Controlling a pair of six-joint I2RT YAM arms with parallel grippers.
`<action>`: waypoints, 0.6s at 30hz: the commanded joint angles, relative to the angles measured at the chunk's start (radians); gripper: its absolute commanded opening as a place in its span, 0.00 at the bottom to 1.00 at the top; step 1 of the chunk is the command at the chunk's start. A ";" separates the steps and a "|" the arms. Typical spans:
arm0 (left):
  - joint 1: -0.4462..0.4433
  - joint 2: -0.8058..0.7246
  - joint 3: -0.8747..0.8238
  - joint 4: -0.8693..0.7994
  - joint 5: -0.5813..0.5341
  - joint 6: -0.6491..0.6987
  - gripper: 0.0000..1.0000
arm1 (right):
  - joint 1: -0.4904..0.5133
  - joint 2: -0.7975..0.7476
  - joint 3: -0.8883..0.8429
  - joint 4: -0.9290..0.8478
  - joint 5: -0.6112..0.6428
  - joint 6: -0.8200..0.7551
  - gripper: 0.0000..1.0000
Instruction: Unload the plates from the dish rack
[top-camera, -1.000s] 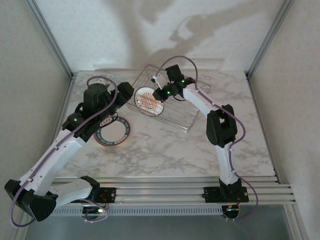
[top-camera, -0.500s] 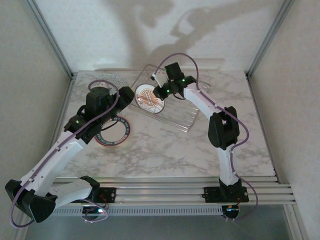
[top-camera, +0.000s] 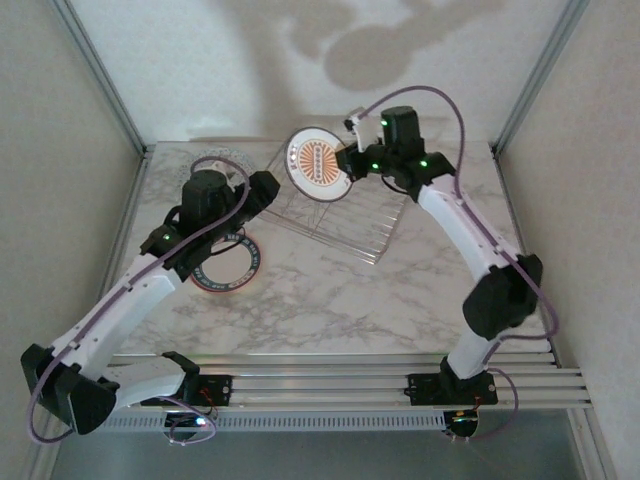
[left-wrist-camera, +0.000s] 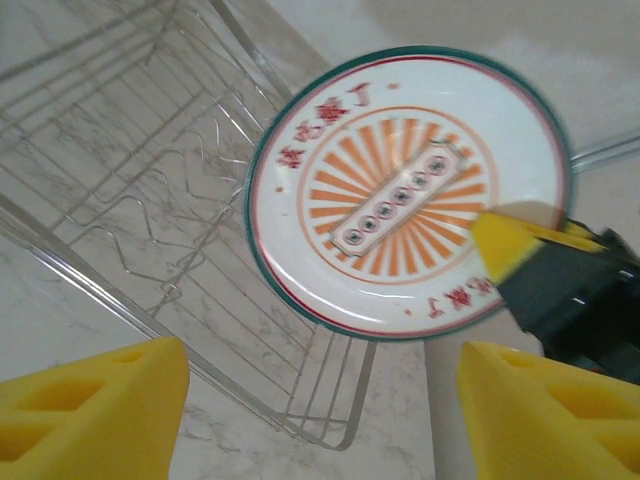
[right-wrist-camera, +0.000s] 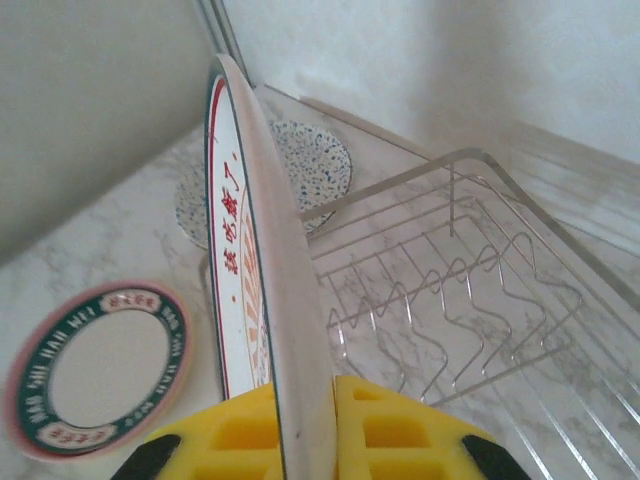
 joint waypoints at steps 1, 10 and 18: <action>-0.012 0.045 0.017 0.099 0.095 0.023 0.71 | -0.028 -0.121 -0.112 0.128 -0.089 0.178 0.00; -0.017 0.173 0.052 0.182 0.233 0.011 0.71 | -0.103 -0.239 -0.171 0.094 -0.232 0.509 0.00; -0.017 0.203 0.034 0.277 0.286 -0.039 0.69 | -0.116 -0.207 -0.147 0.081 -0.358 0.668 0.00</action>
